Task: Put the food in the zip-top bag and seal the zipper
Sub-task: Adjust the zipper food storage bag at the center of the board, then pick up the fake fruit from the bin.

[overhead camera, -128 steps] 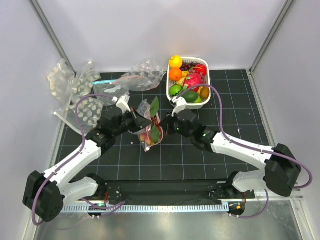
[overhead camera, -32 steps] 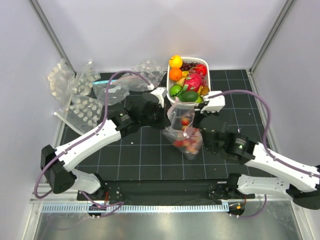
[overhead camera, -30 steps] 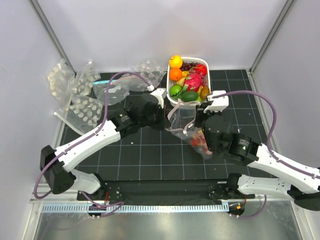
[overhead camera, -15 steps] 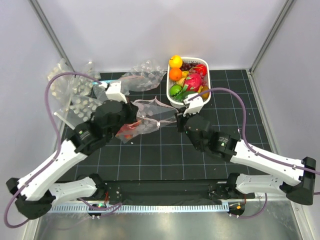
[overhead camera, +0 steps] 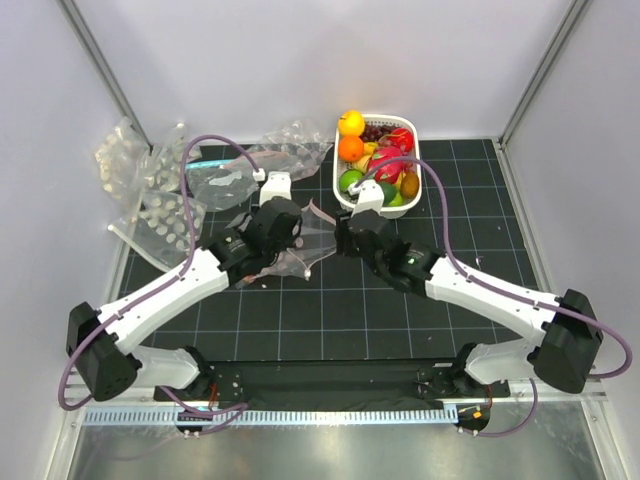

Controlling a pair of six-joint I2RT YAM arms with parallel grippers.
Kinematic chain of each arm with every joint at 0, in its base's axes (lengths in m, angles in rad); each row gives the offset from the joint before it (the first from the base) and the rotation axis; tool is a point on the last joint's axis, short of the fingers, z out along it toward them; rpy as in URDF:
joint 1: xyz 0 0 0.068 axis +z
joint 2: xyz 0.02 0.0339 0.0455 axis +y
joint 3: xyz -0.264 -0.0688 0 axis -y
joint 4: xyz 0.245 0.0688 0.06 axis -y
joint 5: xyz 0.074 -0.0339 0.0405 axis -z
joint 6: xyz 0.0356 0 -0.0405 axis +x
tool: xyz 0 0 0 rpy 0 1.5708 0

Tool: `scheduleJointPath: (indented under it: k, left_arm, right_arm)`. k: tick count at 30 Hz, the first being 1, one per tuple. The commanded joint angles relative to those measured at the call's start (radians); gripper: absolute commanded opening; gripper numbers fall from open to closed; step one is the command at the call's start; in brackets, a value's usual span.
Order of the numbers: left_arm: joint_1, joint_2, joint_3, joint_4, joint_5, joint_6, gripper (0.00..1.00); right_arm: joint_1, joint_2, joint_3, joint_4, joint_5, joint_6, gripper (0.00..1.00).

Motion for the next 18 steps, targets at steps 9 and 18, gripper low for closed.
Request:
scheduleJointPath:
  k: [9,18]
  left_arm:
    - [0.006,-0.223,-0.153,0.207,0.013,0.011,0.0]
    - [0.006,-0.287,-0.214,0.286,0.05,0.013,0.0]
  right_arm:
    - [-0.056,-0.147,-0.072,0.092,-0.005,0.035,0.61]
    - [-0.113,-0.126,-0.063,0.065,0.081,0.037,0.78]
